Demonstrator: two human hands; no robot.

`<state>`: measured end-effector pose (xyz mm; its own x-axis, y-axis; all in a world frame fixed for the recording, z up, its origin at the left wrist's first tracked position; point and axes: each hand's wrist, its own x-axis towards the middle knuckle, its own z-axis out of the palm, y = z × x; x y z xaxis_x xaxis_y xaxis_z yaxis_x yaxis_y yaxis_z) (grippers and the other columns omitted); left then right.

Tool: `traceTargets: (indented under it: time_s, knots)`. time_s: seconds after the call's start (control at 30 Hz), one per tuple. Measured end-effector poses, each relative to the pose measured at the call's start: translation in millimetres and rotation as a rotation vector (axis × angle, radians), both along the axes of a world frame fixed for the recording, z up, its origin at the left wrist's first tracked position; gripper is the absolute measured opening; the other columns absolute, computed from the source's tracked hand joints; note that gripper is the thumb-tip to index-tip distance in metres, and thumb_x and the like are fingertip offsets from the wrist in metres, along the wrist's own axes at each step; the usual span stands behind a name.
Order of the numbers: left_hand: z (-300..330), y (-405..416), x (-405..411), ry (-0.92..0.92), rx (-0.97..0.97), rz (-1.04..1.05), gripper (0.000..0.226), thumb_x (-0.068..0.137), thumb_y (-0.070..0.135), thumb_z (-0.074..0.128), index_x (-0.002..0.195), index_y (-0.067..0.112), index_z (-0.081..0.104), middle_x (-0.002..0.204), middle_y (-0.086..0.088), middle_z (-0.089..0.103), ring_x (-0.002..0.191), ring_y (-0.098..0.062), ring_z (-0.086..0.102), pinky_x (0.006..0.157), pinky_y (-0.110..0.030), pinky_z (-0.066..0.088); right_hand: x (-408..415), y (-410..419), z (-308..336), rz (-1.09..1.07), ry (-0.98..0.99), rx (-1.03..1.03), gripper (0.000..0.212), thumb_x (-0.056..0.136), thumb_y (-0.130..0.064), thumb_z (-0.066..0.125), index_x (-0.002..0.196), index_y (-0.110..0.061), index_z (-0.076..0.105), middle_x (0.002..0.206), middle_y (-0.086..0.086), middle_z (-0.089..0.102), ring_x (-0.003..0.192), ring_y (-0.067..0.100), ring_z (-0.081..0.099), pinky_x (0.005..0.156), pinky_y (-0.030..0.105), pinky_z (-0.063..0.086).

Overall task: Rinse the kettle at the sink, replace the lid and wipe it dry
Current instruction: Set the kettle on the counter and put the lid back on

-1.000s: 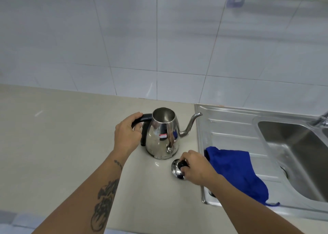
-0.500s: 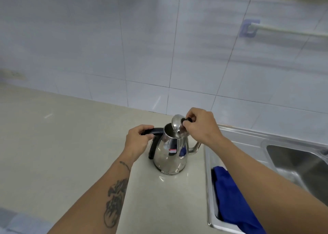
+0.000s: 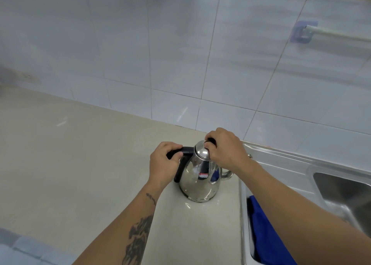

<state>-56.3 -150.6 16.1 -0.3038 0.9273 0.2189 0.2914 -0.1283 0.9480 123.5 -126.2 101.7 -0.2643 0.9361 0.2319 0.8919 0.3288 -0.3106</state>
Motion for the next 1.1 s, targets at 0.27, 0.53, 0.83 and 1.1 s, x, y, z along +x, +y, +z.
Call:
traceTargets:
  time_s: [0.27, 0.53, 0.83, 1.1]
  knots:
    - [-11, -2, -2, 0.244, 0.189, 0.004, 0.020, 0.087, 0.009, 0.067, 0.100, 0.022, 0.074, 0.099, 0.015, 0.068, 0.094, -0.003, 0.063, 0.082, -0.010, 0.048, -7, 4, -5, 0.022, -0.055, 0.033, 0.025, 0.095, -0.021, 0.047, 0.103, -0.022, 0.070, 0.098, -0.003, 0.056, 0.092, 0.021, 0.055, 0.074, 0.036, 0.049]
    - [-18, -1, 1, 0.174, 0.204, 0.037, 0.022, 0.085, 0.005, 0.067, 0.100, 0.019, 0.076, 0.101, 0.012, 0.069, 0.098, -0.004, 0.064, 0.087, -0.015, 0.050, -5, 1, -16, 0.004, 0.015, 0.032, 0.027, 0.097, -0.019, 0.046, 0.106, -0.023, 0.071, 0.102, -0.004, 0.056, 0.093, 0.020, 0.058, 0.077, 0.039, 0.052]
    - [-24, 0, 4, 0.193, 0.239, 0.065, 0.021, 0.087, 0.011, 0.065, 0.103, 0.019, 0.075, 0.105, 0.012, 0.069, 0.101, -0.007, 0.065, 0.089, -0.021, 0.051, -7, 2, -31, 0.010, -0.100, 0.153, 0.025, 0.087, -0.007, 0.058, 0.102, -0.020, 0.072, 0.099, -0.003, 0.057, 0.090, 0.023, 0.057, 0.060, 0.030, 0.041]
    - [-19, 1, 1, 0.179, 0.242, 0.062, 0.021, 0.084, 0.004, 0.069, 0.099, 0.018, 0.077, 0.102, 0.010, 0.070, 0.097, -0.001, 0.065, 0.087, -0.013, 0.049, -3, -4, -17, 0.086, -0.063, 0.011, 0.028, 0.089, -0.038, 0.055, 0.112, -0.025, 0.065, 0.104, -0.006, 0.049, 0.096, 0.018, 0.053, 0.076, 0.039, 0.052]
